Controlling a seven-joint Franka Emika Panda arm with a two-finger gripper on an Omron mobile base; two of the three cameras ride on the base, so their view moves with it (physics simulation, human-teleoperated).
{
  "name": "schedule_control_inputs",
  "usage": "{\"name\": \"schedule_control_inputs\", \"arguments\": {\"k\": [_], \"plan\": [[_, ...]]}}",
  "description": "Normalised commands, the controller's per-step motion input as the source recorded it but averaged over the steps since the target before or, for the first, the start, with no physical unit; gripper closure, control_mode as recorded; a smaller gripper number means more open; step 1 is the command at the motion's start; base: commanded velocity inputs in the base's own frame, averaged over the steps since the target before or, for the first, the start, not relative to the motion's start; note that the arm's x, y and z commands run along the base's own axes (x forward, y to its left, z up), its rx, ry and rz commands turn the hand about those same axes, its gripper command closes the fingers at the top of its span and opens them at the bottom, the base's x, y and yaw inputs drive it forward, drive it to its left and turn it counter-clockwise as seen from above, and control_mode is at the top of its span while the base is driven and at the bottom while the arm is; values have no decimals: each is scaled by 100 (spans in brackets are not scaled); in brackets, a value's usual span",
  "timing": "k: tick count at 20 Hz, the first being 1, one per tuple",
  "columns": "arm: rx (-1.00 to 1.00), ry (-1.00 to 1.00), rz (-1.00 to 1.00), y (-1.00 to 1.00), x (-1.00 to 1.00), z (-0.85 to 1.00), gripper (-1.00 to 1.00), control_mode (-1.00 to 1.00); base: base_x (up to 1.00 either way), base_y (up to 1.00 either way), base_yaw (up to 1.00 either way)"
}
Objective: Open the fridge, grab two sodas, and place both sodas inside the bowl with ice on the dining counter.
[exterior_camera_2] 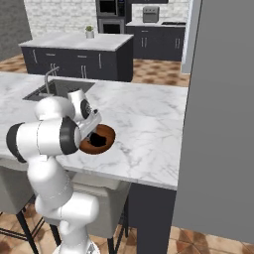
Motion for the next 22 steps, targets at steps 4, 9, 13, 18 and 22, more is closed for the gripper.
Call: {"name": "schedule_control_inputs", "arguments": {"k": [4, 9, 13, 18, 22], "plan": [[-2, 6, 13, 0, 32, -27, 100, -100, 0, 0, 0], [-4, 7, 12, 1, 10, -32, -100, -100, 0, 0, 0], [-3, 0, 7, 0, -32, -34, -100, -100, 0, 0, 0], [0, 0, 4, 0, -32, -15, -100, -100, 0, 0, 0], [0, 0, 3, 0, -7, 3, -100, -100, 0, 0, 0]]}}
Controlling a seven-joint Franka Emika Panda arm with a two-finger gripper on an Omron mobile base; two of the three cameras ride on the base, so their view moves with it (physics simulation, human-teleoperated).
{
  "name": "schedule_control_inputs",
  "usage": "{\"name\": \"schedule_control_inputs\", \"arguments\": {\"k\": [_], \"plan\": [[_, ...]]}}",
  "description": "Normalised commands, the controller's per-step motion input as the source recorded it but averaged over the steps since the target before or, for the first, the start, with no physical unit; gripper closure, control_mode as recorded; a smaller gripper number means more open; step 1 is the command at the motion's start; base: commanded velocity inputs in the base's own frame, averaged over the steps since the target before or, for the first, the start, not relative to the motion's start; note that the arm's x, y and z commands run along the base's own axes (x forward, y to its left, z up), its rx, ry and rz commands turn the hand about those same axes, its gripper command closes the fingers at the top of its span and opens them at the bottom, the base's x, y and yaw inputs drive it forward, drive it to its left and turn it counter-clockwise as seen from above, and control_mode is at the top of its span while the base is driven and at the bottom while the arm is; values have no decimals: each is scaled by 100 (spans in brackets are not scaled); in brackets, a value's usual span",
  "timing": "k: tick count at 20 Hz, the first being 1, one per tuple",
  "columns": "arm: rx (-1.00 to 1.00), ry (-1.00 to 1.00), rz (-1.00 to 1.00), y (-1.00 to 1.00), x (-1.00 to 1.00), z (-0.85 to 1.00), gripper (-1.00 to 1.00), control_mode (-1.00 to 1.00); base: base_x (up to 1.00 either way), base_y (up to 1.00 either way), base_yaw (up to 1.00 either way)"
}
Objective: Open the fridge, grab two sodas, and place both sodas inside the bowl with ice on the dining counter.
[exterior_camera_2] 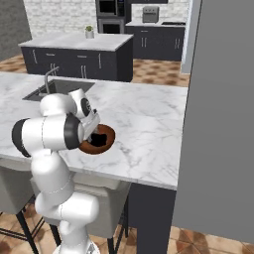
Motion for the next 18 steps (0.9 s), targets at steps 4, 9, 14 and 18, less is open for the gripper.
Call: {"name": "schedule_control_inputs", "arguments": {"k": [4, 9, 14, 18], "plan": [[1, 0, 4, -9, 0, 24, -100, -100, 0, 0, 0], [4, 0, 5, -14, -7, 41, -100, -100, 0, 0, 0], [5, 0, 4, -14, -14, 46, -100, -100, 0, 0, 0], [5, 0, 3, -7, -31, 50, -100, -100, 0, 0, 0]]}}
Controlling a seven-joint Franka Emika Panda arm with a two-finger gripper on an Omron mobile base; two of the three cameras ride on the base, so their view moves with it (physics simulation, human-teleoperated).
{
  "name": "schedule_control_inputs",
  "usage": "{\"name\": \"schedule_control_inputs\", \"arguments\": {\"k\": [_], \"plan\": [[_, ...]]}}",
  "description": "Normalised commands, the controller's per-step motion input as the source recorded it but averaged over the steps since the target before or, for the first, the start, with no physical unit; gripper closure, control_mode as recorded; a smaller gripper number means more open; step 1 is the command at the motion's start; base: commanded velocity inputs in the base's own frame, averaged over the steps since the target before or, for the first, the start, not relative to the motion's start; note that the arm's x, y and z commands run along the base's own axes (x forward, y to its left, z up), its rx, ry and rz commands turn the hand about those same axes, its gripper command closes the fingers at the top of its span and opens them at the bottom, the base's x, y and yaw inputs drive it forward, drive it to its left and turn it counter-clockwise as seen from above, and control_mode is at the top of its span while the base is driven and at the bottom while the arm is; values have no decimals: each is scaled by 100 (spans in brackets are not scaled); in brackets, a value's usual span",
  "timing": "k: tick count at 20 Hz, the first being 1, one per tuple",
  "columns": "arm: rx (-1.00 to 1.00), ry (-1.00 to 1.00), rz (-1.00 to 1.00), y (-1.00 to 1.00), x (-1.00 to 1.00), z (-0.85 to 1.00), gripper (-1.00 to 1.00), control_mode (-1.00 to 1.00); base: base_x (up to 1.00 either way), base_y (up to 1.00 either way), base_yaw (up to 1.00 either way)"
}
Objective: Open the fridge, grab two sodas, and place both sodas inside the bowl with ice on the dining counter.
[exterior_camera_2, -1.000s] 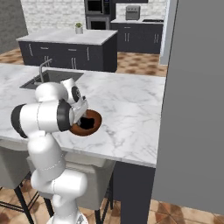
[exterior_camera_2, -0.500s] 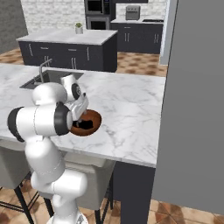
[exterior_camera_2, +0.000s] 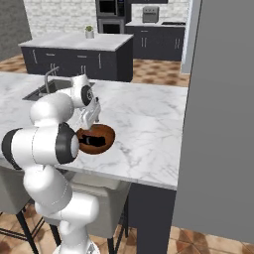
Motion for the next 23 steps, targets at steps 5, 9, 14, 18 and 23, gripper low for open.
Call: {"name": "schedule_control_inputs", "arguments": {"k": [5, 9, 14, 18, 23], "plan": [[3, 0, 1, 0, -60, 32, -100, -100, 0, 0, 0], [4, 0, 0, 0, -91, 18, -100, -100, 0, 0, 0], [6, -3, 0, 0, -87, 40, -100, -100, 0, 0, 0], [4, -8, 0, 0, -76, 56, -100, -100, 0, 0, 0], [4, -13, 0, -6, -69, 43, -100, -100, 0, 0, 0]]}}
